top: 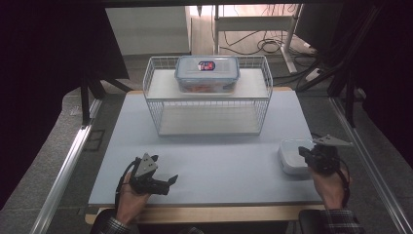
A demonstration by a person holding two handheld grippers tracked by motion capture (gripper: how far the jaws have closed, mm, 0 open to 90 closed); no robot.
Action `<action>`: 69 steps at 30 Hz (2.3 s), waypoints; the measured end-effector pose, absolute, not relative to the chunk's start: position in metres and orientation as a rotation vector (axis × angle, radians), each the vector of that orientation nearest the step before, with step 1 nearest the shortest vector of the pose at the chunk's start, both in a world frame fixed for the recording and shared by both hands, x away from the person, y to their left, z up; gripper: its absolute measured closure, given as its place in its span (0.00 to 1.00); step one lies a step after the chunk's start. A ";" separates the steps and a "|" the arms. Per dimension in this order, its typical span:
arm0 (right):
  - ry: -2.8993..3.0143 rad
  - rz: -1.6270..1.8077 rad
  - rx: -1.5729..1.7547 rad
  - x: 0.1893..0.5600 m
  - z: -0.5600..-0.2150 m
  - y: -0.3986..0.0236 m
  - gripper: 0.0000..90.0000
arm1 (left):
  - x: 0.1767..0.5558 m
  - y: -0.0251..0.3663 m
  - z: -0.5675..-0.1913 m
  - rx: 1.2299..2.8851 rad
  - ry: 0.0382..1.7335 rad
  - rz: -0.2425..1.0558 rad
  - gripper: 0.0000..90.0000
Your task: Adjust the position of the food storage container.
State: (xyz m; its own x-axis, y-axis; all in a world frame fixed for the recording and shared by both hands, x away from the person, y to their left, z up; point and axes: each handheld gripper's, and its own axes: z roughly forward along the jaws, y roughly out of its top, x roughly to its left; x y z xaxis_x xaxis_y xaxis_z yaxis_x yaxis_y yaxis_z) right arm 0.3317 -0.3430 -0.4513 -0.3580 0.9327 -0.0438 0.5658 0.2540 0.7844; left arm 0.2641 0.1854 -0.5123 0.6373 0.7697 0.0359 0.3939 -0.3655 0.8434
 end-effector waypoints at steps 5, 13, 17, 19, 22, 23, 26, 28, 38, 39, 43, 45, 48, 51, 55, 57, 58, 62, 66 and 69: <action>1.946 0.897 1.392 0.333 -0.450 -0.361 0.99 | 0.264 0.185 -0.513 1.993 0.913 0.550 0.02; 1.883 0.811 1.443 0.341 -0.456 -0.383 0.99 | 0.265 0.184 -0.513 1.999 0.915 0.555 0.02; 1.873 0.771 1.456 0.346 -0.460 -0.389 0.99 | 0.265 0.184 -0.514 2.005 0.918 0.556 0.02; 1.877 0.750 1.459 0.348 -0.461 -0.390 0.99 | 0.266 0.184 -0.514 2.006 0.918 0.556 0.02; 1.886 0.729 1.477 0.351 -0.465 -0.391 0.99 | 0.266 0.184 -0.514 2.007 0.918 0.557 0.02; 1.889 0.727 1.479 0.351 -0.466 -0.391 0.99 | 0.266 0.184 -0.514 2.008 0.918 0.556 0.02; 1.905 0.754 1.483 0.351 -0.466 -0.389 0.99 | 0.266 0.183 -0.514 2.011 0.917 0.556 0.02; 1.925 0.764 1.480 0.351 -0.467 -0.385 0.99 | 0.266 0.183 -0.514 2.013 0.916 0.556 0.02; 2.019 0.830 1.444 0.354 -0.469 -0.361 0.99 | 0.266 0.182 -0.515 2.023 0.911 0.556 0.02; 2.027 0.840 1.439 0.355 -0.470 -0.359 0.99 | 0.266 0.181 -0.515 2.023 0.911 0.558 0.02; 2.065 0.869 1.418 0.355 -0.471 -0.347 0.99 | 0.266 0.181 -0.515 2.025 0.910 0.560 0.02; 2.084 0.883 1.406 0.356 -0.472 -0.341 0.99 | 0.266 0.181 -0.515 2.027 0.910 0.560 0.02; 2.111 0.901 1.390 0.356 -0.473 -0.332 0.99 | 0.266 0.180 -0.515 2.029 0.908 0.561 0.02; 2.146 0.920 1.365 0.356 -0.473 -0.321 0.99 | 0.266 0.180 -0.515 2.031 0.907 0.561 0.02; 2.182 0.939 1.334 0.356 -0.474 -0.307 0.99 | 0.266 0.180 -0.515 2.034 0.906 0.560 0.02; 2.198 0.946 1.322 0.356 -0.474 -0.300 0.99 | 0.266 0.179 -0.515 2.036 0.905 0.562 0.02; 2.205 0.949 1.313 0.356 -0.475 -0.297 0.99 | 0.266 0.179 -0.515 2.038 0.904 0.563 0.02; 2.237 0.967 1.284 0.355 -0.476 -0.284 0.99 | 0.267 0.179 -0.515 2.042 0.902 0.565 0.02; 2.279 0.994 1.256 0.354 -0.477 -0.267 0.99 | 0.267 0.178 -0.516 2.046 0.902 0.573 0.03; 2.320 1.007 1.218 0.353 -0.479 -0.253 0.99 | 0.267 0.179 -0.516 2.045 0.904 0.578 0.03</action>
